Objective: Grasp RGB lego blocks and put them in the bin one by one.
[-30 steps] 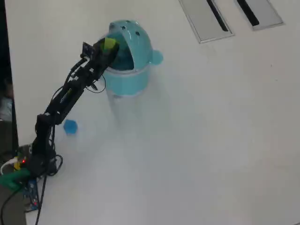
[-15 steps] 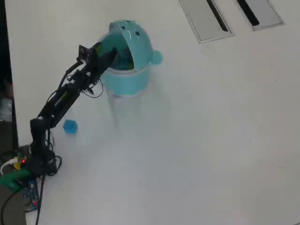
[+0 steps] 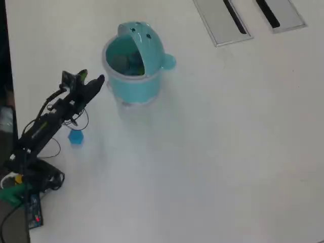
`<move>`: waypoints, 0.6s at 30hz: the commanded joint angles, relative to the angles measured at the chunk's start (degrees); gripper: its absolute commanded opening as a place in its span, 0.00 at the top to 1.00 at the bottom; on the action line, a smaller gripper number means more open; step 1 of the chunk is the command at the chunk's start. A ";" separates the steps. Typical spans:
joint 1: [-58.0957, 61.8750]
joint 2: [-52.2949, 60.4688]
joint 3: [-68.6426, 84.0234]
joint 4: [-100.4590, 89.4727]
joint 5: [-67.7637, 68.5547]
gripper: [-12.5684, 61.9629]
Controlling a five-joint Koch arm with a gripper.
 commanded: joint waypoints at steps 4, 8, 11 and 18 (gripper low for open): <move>-2.11 11.34 6.42 -2.20 0.35 0.39; -2.81 17.05 11.95 1.32 0.26 0.39; -3.25 20.21 15.38 2.20 0.35 0.39; -3.96 25.49 23.73 3.69 0.35 0.39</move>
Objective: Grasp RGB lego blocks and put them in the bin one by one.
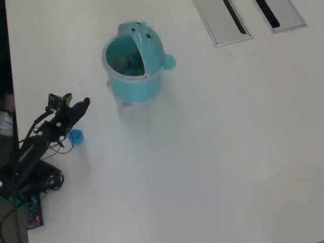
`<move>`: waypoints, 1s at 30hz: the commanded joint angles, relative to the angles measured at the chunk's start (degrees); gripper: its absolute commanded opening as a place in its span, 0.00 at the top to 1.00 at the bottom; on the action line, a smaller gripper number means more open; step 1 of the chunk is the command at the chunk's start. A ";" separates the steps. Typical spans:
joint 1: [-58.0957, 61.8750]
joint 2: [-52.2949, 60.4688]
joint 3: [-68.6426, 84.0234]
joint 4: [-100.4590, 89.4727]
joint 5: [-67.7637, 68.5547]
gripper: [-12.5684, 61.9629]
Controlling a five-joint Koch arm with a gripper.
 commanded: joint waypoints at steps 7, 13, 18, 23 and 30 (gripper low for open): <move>-0.88 4.39 4.04 -0.18 -0.18 0.39; -0.88 4.39 11.60 0.53 -0.18 0.38; -0.88 4.39 13.80 3.60 -0.18 0.37; -0.88 4.39 15.38 4.66 -0.18 0.37; -1.49 4.48 19.25 6.15 0.18 0.35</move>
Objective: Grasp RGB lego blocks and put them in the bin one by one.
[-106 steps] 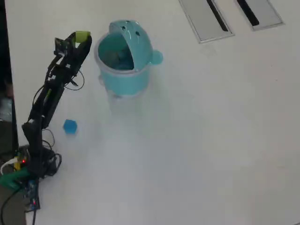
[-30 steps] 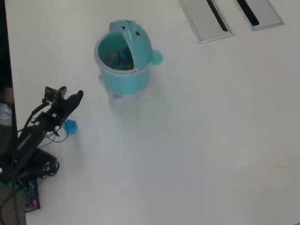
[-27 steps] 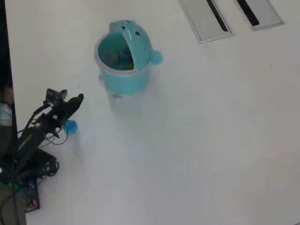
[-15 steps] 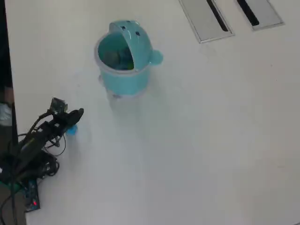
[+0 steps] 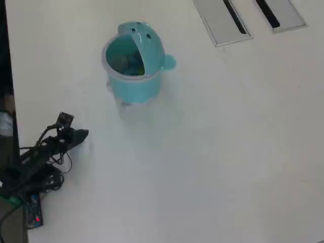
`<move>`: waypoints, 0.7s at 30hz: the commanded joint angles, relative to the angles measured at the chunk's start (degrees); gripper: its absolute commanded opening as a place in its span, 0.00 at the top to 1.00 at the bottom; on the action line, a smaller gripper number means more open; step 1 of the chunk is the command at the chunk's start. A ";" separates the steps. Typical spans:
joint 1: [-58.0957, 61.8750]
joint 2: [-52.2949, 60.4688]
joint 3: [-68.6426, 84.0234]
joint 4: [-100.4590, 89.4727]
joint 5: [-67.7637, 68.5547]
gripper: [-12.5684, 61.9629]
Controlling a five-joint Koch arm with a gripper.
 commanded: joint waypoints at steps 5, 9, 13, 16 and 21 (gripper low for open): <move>-1.49 4.48 -0.88 -0.18 0.09 0.36; -1.49 4.57 1.23 -0.18 0.09 0.35; -1.58 4.66 2.29 -0.18 -0.09 0.35; -1.58 4.66 2.37 -0.18 -0.18 0.36; -1.58 4.57 3.34 -0.18 -0.18 0.36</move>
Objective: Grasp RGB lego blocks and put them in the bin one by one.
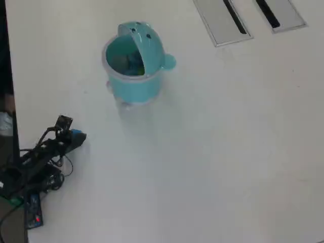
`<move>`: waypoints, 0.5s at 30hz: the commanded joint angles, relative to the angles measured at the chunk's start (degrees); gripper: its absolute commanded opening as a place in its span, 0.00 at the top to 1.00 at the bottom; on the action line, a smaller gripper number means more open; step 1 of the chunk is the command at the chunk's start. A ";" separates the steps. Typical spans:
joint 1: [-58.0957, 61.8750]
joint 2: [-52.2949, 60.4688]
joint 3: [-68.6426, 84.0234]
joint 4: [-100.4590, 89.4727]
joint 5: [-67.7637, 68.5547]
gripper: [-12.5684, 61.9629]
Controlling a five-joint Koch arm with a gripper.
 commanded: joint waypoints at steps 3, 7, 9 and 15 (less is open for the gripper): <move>0.00 4.57 0.35 -0.18 -0.09 0.37; 0.00 4.48 0.26 -0.18 -0.09 0.37; 0.00 4.48 -0.18 -0.26 -0.18 0.38; 0.00 4.48 -1.14 0.18 -0.18 0.41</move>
